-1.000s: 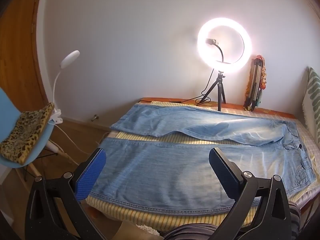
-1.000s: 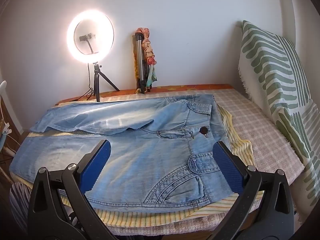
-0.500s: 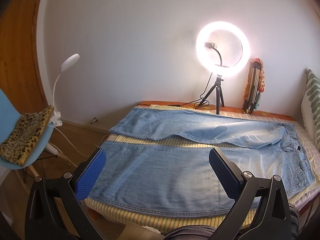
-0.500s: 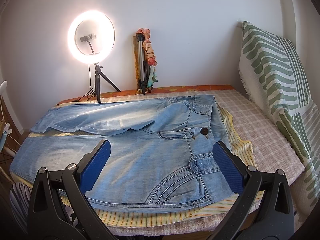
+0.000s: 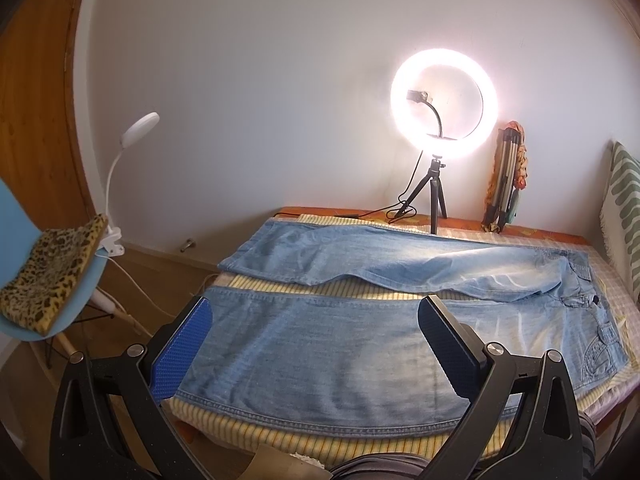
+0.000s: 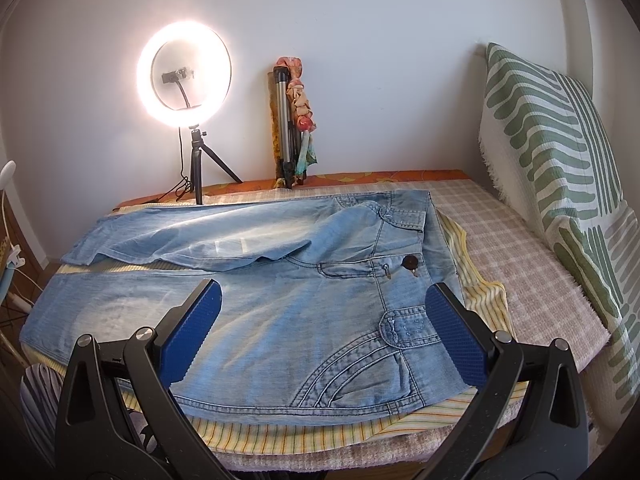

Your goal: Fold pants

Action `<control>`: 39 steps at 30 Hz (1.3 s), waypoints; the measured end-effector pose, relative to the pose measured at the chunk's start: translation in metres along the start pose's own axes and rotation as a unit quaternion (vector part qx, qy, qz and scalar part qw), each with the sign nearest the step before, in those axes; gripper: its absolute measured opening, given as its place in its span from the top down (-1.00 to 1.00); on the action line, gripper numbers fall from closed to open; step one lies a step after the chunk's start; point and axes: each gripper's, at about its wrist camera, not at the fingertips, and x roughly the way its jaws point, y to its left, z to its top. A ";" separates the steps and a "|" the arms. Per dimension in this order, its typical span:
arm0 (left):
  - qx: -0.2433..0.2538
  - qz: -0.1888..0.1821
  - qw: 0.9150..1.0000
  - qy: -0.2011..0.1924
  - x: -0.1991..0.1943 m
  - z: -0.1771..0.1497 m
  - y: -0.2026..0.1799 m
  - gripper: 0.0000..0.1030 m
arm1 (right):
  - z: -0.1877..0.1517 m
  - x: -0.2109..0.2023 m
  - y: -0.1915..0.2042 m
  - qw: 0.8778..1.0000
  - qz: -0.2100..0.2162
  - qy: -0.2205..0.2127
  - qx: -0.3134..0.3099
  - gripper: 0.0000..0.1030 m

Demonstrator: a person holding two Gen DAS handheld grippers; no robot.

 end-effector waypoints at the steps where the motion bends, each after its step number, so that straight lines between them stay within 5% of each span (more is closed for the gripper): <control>1: 0.000 0.000 1.000 0.000 0.000 0.001 0.000 -0.99 | 0.000 0.000 0.000 1.000 0.000 0.000 0.000 -1.00; 39: 0.000 -0.001 1.000 -0.001 0.000 0.003 -0.002 -0.99 | -0.003 0.005 0.000 1.000 0.002 0.001 0.001 -1.00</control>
